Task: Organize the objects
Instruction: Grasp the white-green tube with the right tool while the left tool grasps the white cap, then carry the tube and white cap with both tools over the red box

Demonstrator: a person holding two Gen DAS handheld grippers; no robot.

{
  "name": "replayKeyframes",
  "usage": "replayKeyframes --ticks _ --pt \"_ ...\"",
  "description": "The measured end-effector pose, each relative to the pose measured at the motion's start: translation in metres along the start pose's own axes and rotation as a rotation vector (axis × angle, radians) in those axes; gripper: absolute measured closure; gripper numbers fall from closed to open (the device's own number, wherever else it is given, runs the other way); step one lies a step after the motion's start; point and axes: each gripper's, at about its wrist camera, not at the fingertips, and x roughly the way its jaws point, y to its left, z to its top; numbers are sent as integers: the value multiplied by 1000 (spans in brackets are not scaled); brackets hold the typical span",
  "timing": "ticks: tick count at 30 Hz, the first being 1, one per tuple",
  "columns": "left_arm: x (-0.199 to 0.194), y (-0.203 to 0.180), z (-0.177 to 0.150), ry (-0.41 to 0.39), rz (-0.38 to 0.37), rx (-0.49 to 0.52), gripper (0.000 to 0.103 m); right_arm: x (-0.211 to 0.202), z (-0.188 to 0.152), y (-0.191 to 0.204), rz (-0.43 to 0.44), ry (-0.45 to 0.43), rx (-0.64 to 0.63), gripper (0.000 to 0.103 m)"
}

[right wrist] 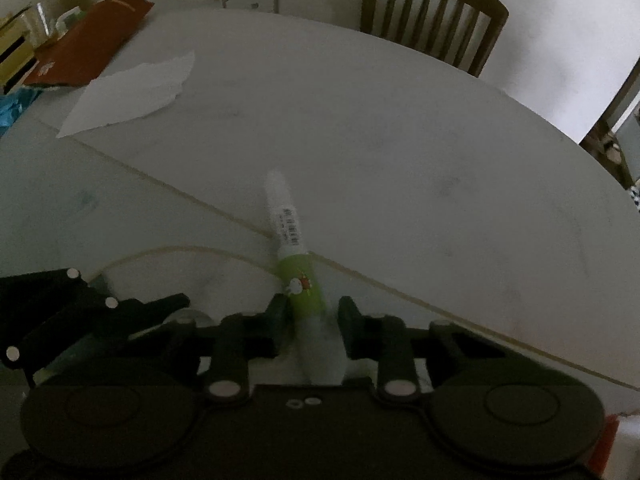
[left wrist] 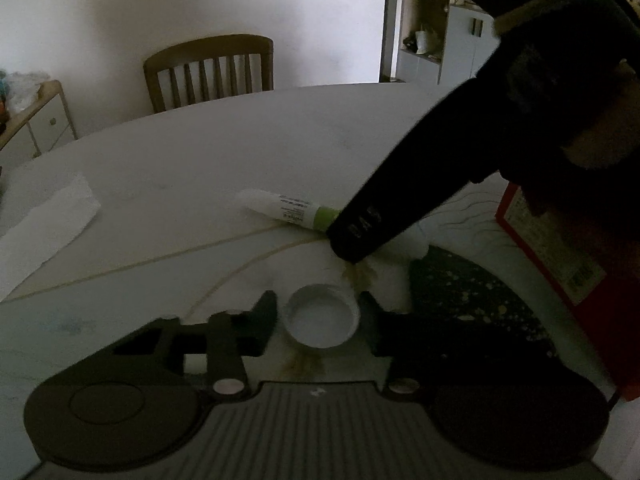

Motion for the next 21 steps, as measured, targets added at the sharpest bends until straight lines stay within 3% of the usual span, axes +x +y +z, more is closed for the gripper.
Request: replayKeyframes --ticks 7,21 --pt "-8 7 -3 13 -29 -28 65 -5 -8 6 2 15 48 81" --pt "-38 21 -25 57 -98 -77 65 -49 -70 15 84 41 225 82"
